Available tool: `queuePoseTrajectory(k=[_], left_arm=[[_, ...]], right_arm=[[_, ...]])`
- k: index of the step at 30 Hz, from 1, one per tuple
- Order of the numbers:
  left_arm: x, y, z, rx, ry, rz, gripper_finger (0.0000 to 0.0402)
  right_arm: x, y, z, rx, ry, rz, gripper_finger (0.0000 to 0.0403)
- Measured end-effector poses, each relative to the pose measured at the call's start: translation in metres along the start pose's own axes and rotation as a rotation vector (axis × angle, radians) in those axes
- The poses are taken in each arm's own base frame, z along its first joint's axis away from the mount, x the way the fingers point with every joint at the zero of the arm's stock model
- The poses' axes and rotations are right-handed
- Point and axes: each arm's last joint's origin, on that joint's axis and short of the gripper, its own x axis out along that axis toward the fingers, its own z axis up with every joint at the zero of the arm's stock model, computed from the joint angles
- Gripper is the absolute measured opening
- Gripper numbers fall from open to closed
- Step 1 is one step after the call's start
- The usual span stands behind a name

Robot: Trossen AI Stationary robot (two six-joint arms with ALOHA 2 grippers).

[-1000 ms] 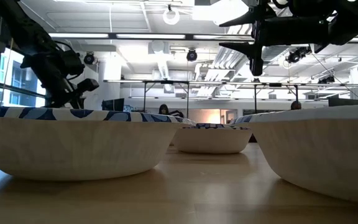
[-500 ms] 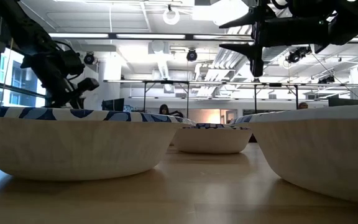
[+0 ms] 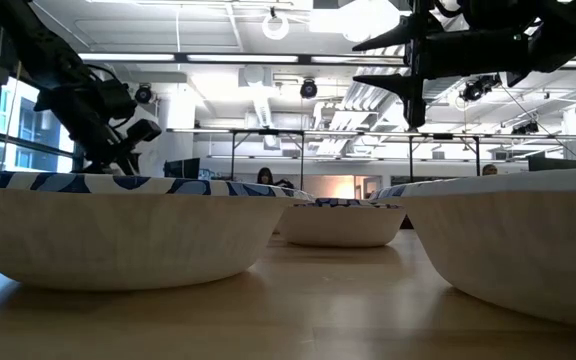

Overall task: Nest bowls inside each other
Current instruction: Stack the white patterned bowl on top of the other white patterned bowl

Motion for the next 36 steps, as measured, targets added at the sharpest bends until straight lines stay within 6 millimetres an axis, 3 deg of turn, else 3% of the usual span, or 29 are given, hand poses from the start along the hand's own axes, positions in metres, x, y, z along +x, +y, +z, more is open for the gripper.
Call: queuePoseTrajectory(k=[19, 36], left_arm=[[-0.01, -0.001, 0.003, -0.029, -0.02, -0.077, 0.0052], [-0.017, -0.005, 0.001, -0.013, -0.029, -0.126, 0.0015]], right_arm=[[0.0, -0.001, -0.001, 0.001, 0.005, -0.006, 0.0172], [0.0, -0.002, -0.001, 0.002, 0.014, -0.019, 0.0172]])
